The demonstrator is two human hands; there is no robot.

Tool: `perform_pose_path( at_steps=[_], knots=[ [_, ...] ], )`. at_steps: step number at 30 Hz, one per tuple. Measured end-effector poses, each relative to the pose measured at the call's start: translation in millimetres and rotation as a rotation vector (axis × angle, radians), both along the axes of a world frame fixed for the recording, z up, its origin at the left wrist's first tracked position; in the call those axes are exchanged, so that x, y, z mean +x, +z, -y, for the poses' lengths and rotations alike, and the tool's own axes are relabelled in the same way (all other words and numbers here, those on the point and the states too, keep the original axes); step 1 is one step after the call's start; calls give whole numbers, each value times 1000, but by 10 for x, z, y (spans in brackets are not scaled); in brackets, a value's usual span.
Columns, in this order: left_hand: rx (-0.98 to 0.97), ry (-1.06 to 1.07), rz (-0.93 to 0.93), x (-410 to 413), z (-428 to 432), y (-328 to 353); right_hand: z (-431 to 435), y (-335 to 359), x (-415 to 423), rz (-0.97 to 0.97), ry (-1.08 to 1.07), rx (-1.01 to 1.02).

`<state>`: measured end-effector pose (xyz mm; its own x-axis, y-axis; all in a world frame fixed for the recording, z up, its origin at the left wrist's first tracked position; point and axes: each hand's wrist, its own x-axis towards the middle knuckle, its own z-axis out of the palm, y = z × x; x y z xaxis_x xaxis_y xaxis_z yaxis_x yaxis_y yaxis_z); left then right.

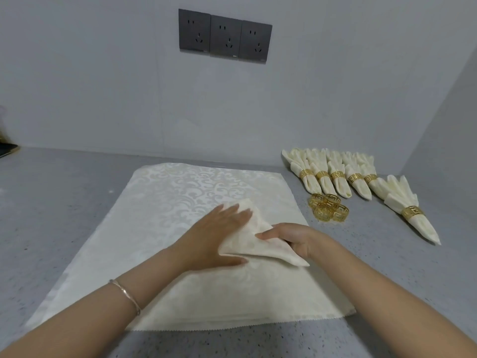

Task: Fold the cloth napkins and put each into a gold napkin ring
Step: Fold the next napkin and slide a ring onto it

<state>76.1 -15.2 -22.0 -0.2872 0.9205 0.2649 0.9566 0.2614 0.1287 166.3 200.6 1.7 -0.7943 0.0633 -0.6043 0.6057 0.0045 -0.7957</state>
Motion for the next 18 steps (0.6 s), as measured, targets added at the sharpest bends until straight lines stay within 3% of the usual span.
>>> perform_pose_path(
  at_steps=[2,5,8,12,14,16,18],
  knots=[
    [-109,15,79,18,-29,-163,-1,-38,-11,29,15,-1],
    [-122,21,199,28,-75,-268,-52,-73,-52,43,28,29],
    [-122,22,176,15,-118,-274,-88,-55,-24,23,35,209],
    [-115,40,90,17,-159,-253,-82,-45,182,-283,-18,499],
    [-109,34,55,13,-169,-250,-28,-77,327,-447,-56,743],
    [-124,32,35,0,-190,-247,54,-128,464,-616,-1,973],
    [-155,34,17,-5,-208,-226,155,-189,577,-748,118,1059]
  ],
)
